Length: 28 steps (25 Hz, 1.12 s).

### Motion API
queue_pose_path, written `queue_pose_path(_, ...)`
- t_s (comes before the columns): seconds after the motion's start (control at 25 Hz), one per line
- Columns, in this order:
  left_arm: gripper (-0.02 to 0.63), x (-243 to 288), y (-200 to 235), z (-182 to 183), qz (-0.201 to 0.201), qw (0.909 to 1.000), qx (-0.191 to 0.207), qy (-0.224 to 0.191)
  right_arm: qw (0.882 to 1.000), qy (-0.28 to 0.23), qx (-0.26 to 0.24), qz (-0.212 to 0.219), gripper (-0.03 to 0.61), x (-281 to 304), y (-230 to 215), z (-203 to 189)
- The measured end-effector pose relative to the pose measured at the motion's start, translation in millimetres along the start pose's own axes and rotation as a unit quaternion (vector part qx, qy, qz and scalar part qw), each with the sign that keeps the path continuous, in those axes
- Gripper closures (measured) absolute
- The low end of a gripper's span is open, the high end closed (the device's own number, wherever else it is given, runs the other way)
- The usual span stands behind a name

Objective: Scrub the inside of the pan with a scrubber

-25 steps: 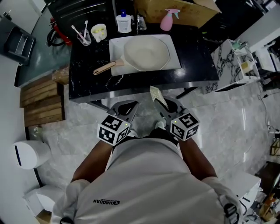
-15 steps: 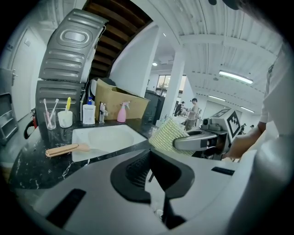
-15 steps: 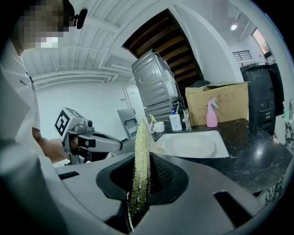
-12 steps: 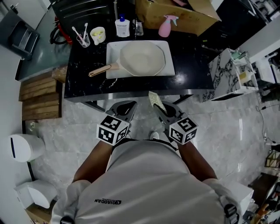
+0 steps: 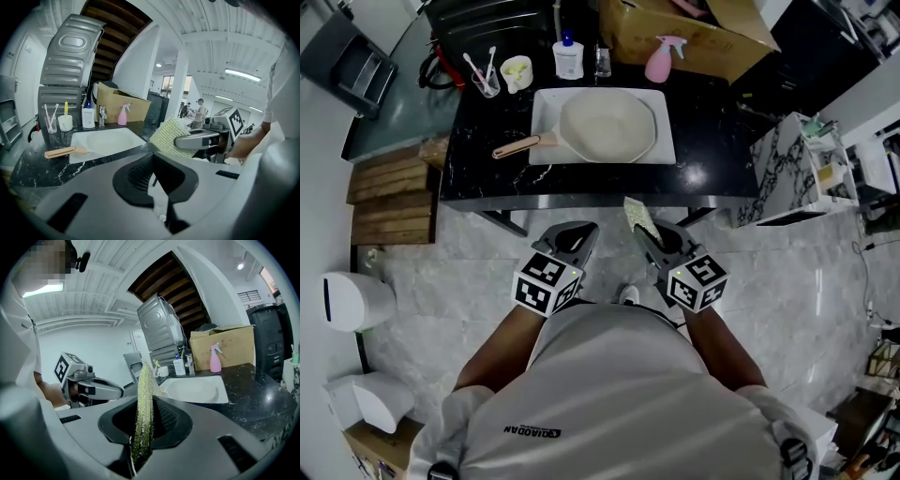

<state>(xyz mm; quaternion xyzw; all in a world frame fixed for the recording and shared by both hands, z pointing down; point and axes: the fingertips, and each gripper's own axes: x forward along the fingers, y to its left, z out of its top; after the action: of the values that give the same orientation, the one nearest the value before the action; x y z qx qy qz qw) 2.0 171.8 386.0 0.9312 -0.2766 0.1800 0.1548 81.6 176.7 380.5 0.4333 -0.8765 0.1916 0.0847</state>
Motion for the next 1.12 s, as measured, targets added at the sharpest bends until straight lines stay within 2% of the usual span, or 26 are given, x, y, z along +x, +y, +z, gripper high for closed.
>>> queue_pose_path(0.36,0.600,-3.3,1.2,-1.7,0.013,0.9999,0.000,0.007,1.000,-0.002,0.011,0.002,0.499,-1.4,-3.3,-7.0)
queue_pose_path(1.12,0.600,-1.5,3.8,2.0,0.016,0.9998,0.008,0.002,1.000,-0.010,0.011,0.005,0.500,0.0,0.0,-6.8)
